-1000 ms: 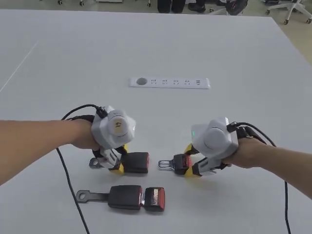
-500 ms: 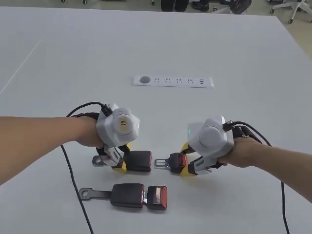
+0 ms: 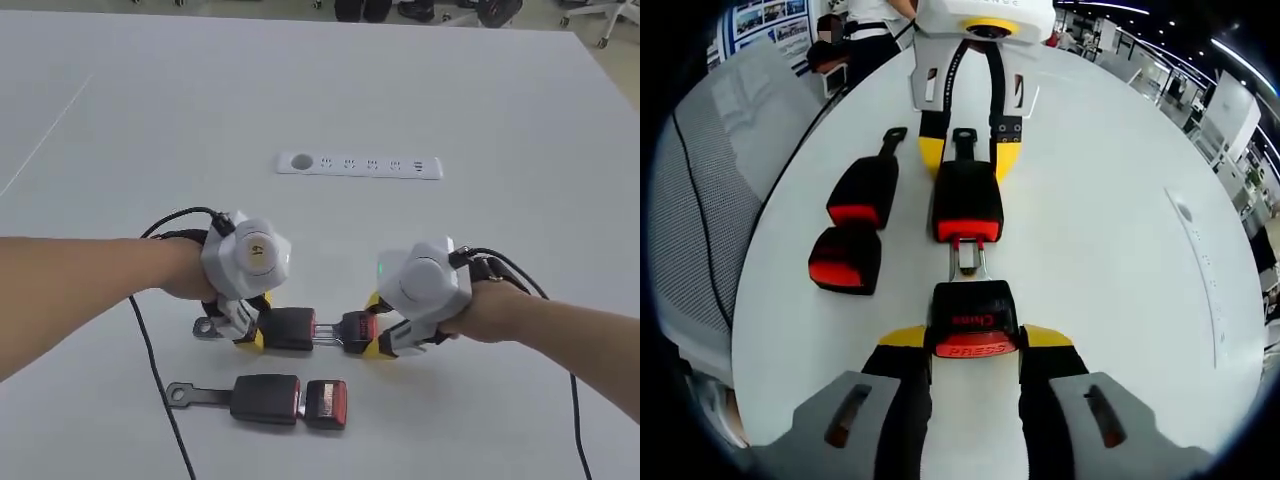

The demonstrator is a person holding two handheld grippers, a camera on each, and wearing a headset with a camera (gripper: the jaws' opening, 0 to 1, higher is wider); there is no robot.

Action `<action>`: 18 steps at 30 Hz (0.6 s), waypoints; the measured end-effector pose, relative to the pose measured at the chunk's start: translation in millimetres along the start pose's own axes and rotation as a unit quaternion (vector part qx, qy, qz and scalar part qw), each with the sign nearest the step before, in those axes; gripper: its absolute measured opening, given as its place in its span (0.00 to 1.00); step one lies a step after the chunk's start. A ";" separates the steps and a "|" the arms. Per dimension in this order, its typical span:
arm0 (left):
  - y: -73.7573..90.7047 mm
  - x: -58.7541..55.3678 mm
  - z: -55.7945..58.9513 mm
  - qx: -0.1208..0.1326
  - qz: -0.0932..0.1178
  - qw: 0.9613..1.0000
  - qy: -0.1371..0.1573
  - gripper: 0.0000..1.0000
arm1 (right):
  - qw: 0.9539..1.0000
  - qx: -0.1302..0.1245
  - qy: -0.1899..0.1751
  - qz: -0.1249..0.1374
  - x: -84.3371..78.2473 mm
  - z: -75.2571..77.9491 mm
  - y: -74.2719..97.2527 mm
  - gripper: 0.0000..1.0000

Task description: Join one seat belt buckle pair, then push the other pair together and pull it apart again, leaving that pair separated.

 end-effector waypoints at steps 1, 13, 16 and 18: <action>0.4 0.4 0.2 0.000 0.000 1.000 0.000 0.31 | 1.000 0.000 0.000 0.000 0.7 0.6 -0.3 0.31; 1.8 1.0 1.6 0.002 0.004 1.000 0.005 0.31 | 1.000 -0.001 0.000 0.006 4.3 2.6 -4.6 0.31; 1.7 1.5 1.8 0.003 0.004 1.000 0.009 0.31 | 1.000 -0.002 -0.004 0.010 6.7 2.8 -6.3 0.31; 1.8 1.5 2.1 0.003 0.005 1.000 0.005 0.31 | 1.000 -0.003 0.000 0.003 6.8 3.9 -7.4 0.31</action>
Point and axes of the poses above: the centre of the closed fingertips' face, and the gripper's own axes: y roughly backward along the fingers, z roughly to its right, x roughly out of its top, the point moved 4 cm from there along y, roughly backward along the fingers, and after that the axes turned 15 degrees about x, right-handed, at the moved point
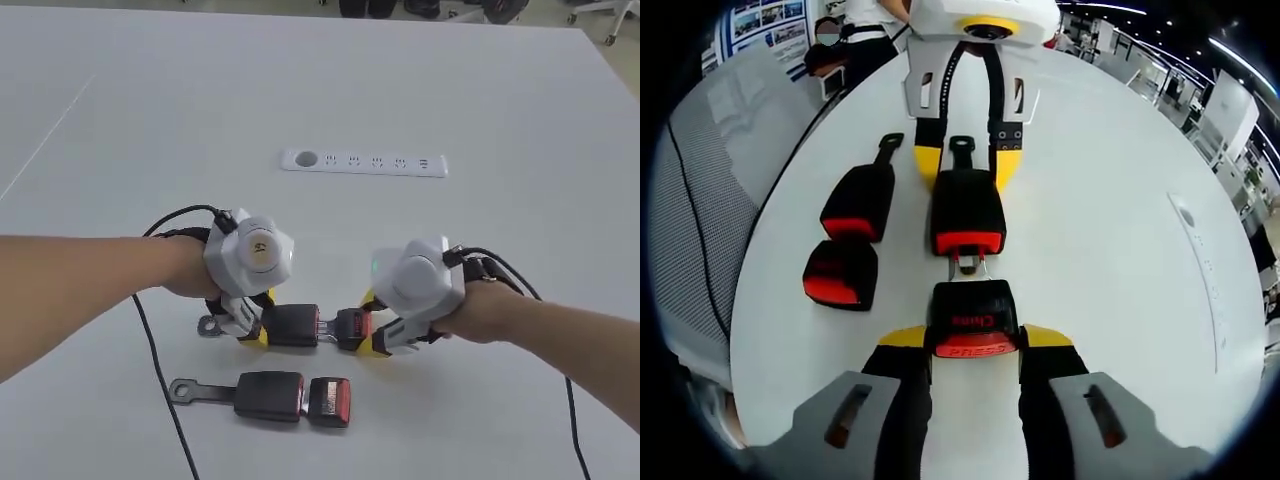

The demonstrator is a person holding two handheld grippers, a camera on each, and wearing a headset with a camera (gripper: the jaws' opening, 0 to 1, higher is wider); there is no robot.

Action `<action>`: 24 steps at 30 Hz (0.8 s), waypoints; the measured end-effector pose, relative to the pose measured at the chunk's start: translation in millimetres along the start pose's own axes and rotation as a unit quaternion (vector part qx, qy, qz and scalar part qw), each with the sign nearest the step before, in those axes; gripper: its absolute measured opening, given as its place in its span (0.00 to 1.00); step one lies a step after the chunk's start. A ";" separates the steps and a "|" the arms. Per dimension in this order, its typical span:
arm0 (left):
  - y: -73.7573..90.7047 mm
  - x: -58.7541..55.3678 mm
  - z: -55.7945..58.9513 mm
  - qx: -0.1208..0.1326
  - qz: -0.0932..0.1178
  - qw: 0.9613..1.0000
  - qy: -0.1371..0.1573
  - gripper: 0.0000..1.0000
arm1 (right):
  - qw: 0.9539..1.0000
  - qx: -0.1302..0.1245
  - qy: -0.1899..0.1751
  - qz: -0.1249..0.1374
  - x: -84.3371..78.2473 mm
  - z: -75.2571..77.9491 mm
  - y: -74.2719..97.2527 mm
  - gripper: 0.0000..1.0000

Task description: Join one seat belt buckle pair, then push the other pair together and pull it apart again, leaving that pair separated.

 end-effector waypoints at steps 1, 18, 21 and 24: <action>0.1 0.1 0.0 0.000 0.001 1.000 0.001 0.30 | 1.000 0.000 -0.002 0.000 0.0 0.4 0.0 0.31; -2.6 -3.7 -2.8 0.003 0.005 1.000 -0.007 0.30 | 1.000 -0.012 -0.019 0.016 1.2 -0.8 -1.3 0.31; 1.0 -0.8 0.2 0.003 0.008 1.000 -0.011 0.30 | 0.999 -0.015 -0.020 0.021 2.4 -3.3 -1.2 0.31; 0.3 -1.5 0.2 0.003 0.010 1.000 -0.011 0.30 | 0.999 -0.016 -0.021 0.026 2.8 -2.8 -2.2 0.31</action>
Point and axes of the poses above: the centre of the closed fingertips' face, and the gripper's own axes: y roughly backward along the fingers, z roughly to its right, x roughly out of its top, the point moved 4 cm from there along y, roughly backward along the fingers, and after that the axes turned 15 degrees about x, right-handed, at the moved point
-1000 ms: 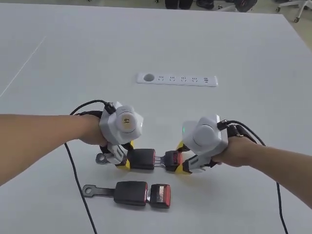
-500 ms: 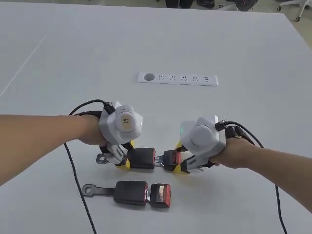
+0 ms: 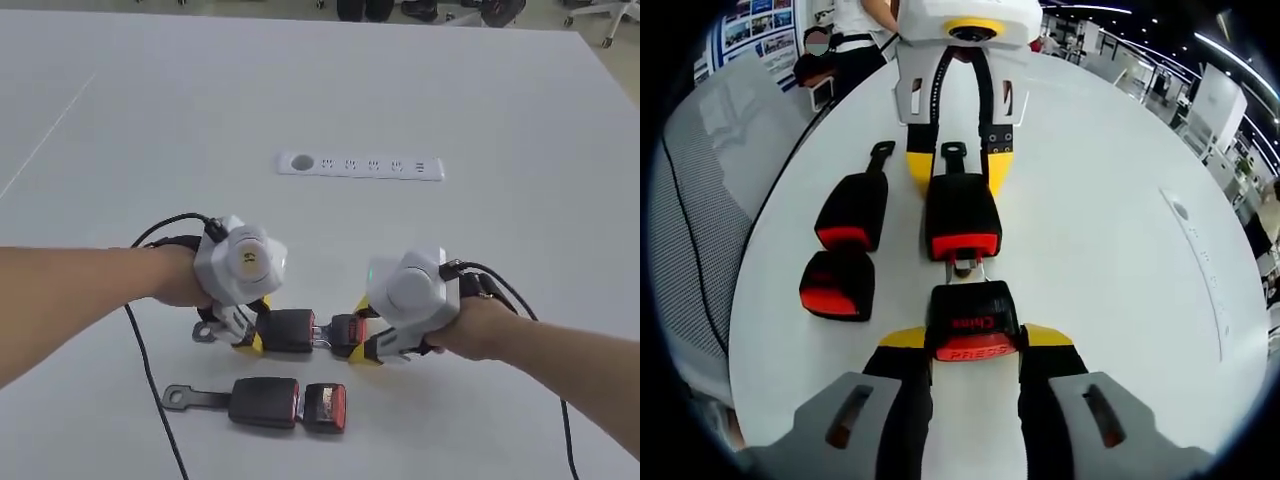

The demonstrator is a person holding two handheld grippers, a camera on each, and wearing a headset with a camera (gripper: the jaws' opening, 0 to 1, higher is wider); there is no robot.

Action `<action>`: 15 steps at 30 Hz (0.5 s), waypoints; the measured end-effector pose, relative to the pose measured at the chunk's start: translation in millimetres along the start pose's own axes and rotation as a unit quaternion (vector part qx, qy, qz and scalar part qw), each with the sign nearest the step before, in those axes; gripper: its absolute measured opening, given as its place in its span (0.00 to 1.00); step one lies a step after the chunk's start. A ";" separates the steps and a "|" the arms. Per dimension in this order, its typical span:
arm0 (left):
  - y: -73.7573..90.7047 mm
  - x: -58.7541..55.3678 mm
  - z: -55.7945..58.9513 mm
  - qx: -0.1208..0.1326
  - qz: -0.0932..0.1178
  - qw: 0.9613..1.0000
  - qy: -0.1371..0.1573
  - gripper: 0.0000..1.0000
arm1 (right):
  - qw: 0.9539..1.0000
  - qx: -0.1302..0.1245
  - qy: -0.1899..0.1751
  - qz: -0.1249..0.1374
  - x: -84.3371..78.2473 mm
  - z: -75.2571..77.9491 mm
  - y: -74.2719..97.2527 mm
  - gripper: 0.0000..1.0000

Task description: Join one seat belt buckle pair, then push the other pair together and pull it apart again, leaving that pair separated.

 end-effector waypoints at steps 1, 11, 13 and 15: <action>0.1 0.0 0.0 0.001 0.000 1.000 -0.003 0.30 | 1.000 0.000 0.001 0.001 0.3 0.1 -0.4 0.31; 0.4 1.5 0.2 -0.001 0.000 1.000 -0.015 0.30 | 1.000 0.002 -0.001 0.009 1.2 3.0 -5.2 0.30; 1.8 3.7 1.5 -0.001 -0.001 1.000 -0.015 0.30 | 1.000 0.003 -0.001 0.009 1.9 3.0 -6.8 0.30; 2.2 4.0 1.7 0.000 0.000 1.000 -0.015 0.30 | 1.000 0.002 -0.004 0.010 3.9 2.2 -6.6 0.30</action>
Point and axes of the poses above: the centre of the closed fingertips' face, and the gripper's own axes: y roughly backward along the fingers, z roughly to its right, x roughly out of its top, the point moved 4 cm from there along y, roughly backward along the fingers, and after that the axes turned 15 degrees about x, right-handed, at the moved point
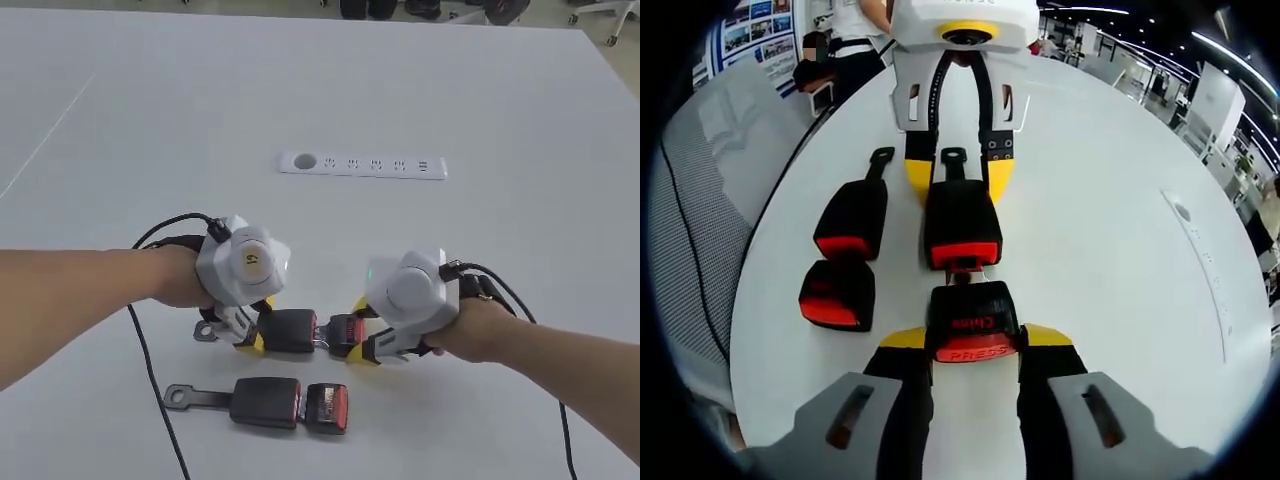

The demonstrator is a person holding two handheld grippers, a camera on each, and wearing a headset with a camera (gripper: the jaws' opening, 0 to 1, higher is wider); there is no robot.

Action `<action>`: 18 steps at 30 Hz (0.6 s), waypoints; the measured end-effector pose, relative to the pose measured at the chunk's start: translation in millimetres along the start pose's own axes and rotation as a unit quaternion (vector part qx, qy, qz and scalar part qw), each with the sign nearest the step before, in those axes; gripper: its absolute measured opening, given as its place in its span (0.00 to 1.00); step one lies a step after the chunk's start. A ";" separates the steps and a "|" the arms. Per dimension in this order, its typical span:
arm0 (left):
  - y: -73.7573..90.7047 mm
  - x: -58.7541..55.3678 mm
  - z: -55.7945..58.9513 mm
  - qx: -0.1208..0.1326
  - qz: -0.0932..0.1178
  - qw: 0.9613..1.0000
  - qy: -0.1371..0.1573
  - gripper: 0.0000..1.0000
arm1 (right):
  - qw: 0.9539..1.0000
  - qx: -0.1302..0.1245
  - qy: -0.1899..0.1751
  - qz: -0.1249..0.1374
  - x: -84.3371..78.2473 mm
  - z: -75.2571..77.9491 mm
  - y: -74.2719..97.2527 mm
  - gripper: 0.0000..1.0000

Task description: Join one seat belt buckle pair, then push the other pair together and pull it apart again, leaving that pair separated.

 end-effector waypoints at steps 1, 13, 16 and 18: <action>-0.5 -0.4 -0.5 0.000 0.001 1.000 0.000 0.30 | 1.000 0.000 0.000 0.001 0.8 -0.1 -0.3 0.30; 1.1 1.8 1.2 -0.002 0.003 1.000 -0.015 0.29 | 1.000 -0.003 -0.012 0.007 7.2 -4.1 -3.4 0.29; -0.6 0.4 -0.1 -0.003 0.004 1.000 -0.016 0.29 | 1.000 -0.004 -0.015 0.007 7.4 -3.4 -3.4 0.29; -0.6 0.0 0.2 -0.002 0.005 1.000 -0.014 0.29 | 1.000 -0.005 -0.019 0.006 8.4 -3.5 -3.4 0.29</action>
Point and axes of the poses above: the centre of the closed fingertips' face, and the gripper's own axes: y roughly backward along the fingers, z roughly to its right, x roughly out of its top, the point moved 4 cm from there along y, roughly backward along the fingers, and after that the axes turned 15 degrees about x, right-handed, at the moved point
